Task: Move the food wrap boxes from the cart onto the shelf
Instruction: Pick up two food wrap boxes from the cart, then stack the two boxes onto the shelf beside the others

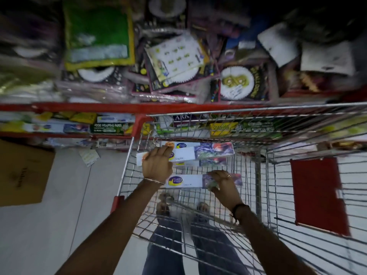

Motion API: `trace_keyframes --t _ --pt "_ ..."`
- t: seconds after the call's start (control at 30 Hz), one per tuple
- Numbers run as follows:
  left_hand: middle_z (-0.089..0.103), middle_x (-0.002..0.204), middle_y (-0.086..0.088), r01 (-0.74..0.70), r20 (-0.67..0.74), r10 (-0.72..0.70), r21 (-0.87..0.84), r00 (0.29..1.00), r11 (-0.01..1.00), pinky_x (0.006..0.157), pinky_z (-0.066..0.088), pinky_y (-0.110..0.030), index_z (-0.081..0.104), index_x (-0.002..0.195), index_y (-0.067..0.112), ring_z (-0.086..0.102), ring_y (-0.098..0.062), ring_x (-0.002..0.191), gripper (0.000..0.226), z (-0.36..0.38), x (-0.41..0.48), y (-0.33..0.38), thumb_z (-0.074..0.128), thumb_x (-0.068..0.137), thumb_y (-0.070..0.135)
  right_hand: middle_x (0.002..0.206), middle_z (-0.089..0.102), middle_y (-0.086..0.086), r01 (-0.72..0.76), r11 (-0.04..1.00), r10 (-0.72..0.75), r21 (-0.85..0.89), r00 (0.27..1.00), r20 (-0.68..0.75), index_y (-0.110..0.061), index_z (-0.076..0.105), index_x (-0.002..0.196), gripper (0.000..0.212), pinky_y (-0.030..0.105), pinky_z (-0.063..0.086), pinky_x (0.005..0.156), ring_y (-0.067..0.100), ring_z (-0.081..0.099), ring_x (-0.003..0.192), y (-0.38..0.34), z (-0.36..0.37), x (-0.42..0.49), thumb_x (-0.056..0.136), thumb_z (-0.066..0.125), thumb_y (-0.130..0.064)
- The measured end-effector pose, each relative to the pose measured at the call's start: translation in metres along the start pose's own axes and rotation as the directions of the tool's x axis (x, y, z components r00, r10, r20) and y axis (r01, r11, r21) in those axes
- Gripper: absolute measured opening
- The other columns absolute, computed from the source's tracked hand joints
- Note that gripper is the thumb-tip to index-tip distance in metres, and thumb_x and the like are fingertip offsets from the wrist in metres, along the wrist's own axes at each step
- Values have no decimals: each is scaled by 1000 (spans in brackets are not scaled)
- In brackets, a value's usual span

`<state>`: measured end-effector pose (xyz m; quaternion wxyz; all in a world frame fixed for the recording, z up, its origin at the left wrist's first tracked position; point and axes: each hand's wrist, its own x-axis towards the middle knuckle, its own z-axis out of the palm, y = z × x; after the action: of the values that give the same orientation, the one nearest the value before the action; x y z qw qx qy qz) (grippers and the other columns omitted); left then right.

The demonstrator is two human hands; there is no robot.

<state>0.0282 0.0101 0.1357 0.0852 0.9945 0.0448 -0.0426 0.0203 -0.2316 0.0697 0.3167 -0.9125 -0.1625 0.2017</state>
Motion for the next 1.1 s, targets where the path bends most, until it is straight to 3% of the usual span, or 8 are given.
trace_keyframes --t 0.1,0.2,0.43,0.67,0.8,0.93,1.1 --pt "60 129 -1 86 15 -85 -75 996 993 81 52 -40 59 123 20 55 -28 116 54 -47 6 3 70 70 17 124 57 19 55 998 -55 9 998 26 -9 55 123 52 49 40 99 38 47 115 -26 -38 8 74 73 -2" --pt "51 138 2 118 -6 -120 -127 993 985 89 48 -38 52 131 25 48 -25 124 56 -98 7 5 68 77 26 129 53 18 113 993 -113 18 993 20 -11 55 124 52 45 39 100 36 45 119 -59 -83 14 76 75 -8" --pt "54 134 4 23 -211 -48 -117 976 993 85 49 -36 54 128 27 51 -27 119 52 -226 24 -8 68 79 35 129 54 13 230 973 -230 -11 971 -70 -16 54 125 53 41 40 98 30 46 118 -143 -193 24 77 76 -19" --pt "61 123 1 -44 -317 9 -105 949 994 85 49 -35 59 124 23 57 -27 113 50 -339 40 -17 72 77 35 137 50 10 333 938 -344 -97 929 -138 -17 52 127 53 39 38 99 28 42 126 -222 -270 25 79 75 -17" --pt "58 129 6 -36 -374 14 -54 927 998 87 46 -33 57 127 30 55 -24 118 51 -393 48 -14 70 79 40 133 54 8 342 931 -360 -128 919 -161 -15 54 126 51 25 39 88 26 49 119 -260 -306 34 79 74 -18" --pt "55 136 6 -24 -394 -6 -71 919 997 89 46 -35 54 129 32 54 -25 120 53 -429 67 -15 69 79 42 120 58 8 364 922 -383 -132 906 -182 -15 54 126 52 33 47 84 26 56 103 -289 -334 46 79 75 -20" --pt "56 136 5 15 -411 -39 -60 911 998 87 45 -33 53 129 33 55 -26 119 53 -456 101 -19 67 78 41 131 56 9 391 907 -418 -157 879 -227 -14 55 125 51 29 41 93 24 50 120 -315 -361 65 79 75 -21"
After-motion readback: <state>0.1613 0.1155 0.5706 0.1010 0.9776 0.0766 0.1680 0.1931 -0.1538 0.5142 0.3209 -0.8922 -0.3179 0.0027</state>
